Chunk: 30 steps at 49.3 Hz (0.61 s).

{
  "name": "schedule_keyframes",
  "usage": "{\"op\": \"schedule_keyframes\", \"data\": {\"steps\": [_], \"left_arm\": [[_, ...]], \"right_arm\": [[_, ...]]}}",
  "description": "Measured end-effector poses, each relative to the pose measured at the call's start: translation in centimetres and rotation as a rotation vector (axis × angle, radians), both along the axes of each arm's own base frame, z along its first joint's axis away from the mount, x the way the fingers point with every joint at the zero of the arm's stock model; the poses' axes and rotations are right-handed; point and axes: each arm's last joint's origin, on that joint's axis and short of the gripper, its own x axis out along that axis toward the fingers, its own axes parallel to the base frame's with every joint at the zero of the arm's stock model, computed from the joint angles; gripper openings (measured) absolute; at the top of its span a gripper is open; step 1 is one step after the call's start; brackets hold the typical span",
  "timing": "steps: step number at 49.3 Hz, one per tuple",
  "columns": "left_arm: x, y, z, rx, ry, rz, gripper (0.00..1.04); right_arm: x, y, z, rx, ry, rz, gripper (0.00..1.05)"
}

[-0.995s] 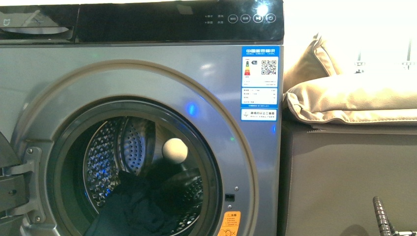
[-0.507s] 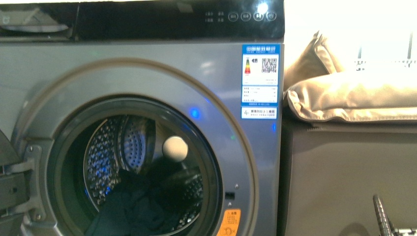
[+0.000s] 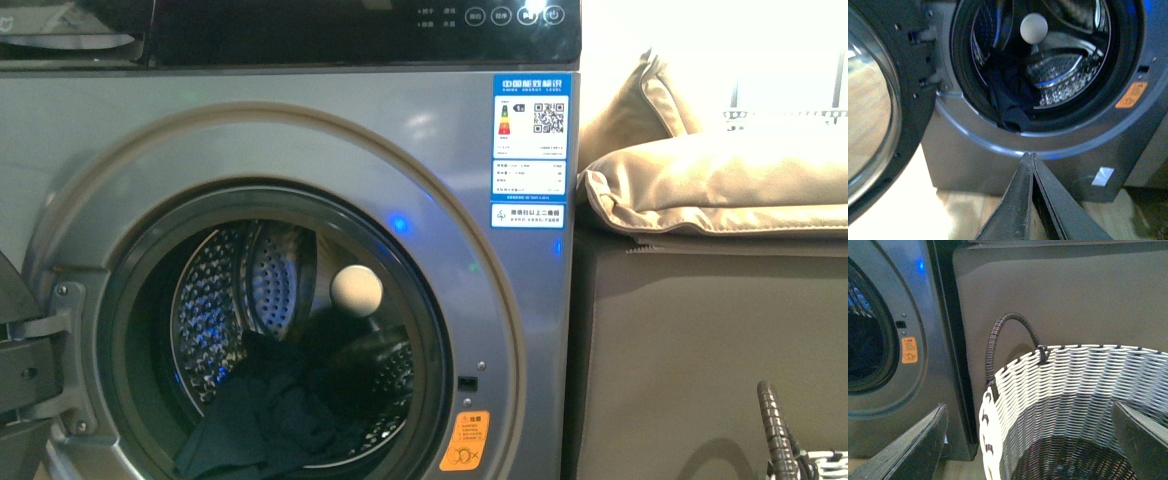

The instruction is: Put clothes into washing machine

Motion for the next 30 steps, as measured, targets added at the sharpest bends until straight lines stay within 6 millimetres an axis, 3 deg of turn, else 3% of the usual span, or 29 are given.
{"op": "schedule_keyframes", "data": {"steps": [20, 30], "left_arm": [[-0.04, 0.00, 0.00, 0.000, -0.002, 0.000, 0.04], [-0.04, 0.00, 0.00, 0.000, -0.002, 0.000, 0.37]], "right_arm": [[0.00, 0.00, 0.00, 0.000, 0.000, 0.000, 0.97], [0.00, 0.00, 0.00, 0.000, 0.000, 0.000, 0.97]]}}
